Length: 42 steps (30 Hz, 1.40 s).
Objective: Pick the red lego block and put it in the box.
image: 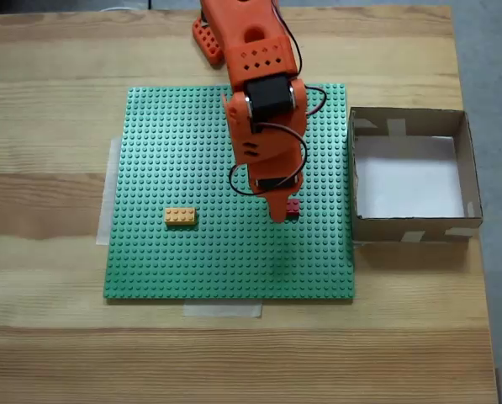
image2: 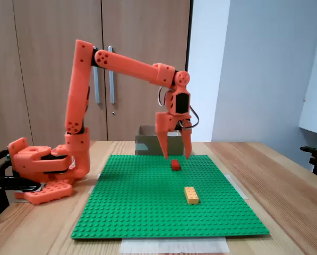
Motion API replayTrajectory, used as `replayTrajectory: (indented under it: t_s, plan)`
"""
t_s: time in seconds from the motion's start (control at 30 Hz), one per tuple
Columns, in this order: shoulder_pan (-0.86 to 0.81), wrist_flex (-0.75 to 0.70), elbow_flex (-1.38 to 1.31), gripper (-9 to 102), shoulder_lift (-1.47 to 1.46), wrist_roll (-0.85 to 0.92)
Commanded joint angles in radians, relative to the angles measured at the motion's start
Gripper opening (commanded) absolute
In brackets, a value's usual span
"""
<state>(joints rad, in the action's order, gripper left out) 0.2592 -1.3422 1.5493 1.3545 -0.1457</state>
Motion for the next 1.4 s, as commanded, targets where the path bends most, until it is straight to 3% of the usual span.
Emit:
replayTrajectory:
  t_s: [0.0, 0.57, 1.37]
  plan:
    - [0.015, -0.015, -0.055, 27, -0.02, -0.014]
    - [0.048, -0.023, -0.161, 27, -0.175, -0.074]
    - [0.014, 0.014, -0.126, 23, -0.163, -0.058]
